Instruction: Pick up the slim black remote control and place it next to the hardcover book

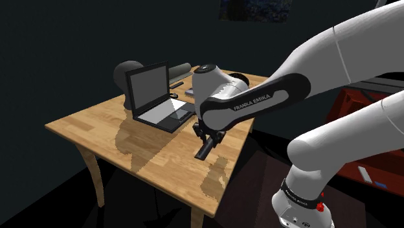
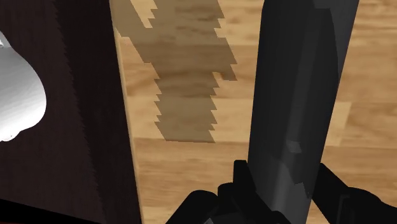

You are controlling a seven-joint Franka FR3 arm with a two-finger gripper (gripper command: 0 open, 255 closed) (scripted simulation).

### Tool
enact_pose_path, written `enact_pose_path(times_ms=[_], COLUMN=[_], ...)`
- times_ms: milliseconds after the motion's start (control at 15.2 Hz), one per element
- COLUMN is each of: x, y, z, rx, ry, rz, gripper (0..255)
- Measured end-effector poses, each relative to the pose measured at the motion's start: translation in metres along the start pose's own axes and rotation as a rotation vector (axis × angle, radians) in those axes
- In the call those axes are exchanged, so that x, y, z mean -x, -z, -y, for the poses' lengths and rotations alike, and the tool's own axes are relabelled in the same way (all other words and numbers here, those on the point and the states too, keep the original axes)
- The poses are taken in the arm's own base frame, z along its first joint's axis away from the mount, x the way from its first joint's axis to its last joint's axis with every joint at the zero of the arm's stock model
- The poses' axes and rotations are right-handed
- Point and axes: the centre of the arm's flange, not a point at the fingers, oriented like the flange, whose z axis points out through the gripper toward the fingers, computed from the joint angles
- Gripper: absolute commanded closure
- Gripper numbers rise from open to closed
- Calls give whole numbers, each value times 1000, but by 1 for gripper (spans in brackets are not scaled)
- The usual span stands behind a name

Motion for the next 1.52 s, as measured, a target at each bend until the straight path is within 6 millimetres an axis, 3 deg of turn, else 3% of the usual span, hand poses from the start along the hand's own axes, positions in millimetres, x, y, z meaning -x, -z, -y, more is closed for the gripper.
enact_pose_path(times_ms=[396, 528, 1518], x=[-7, -21, -202], y=[30, 32, -8], z=[-1, 6, 69], rx=[0, 0, 0], ry=[0, 0, -1], rz=[0, 0, 1], gripper=[255, 255, 255])
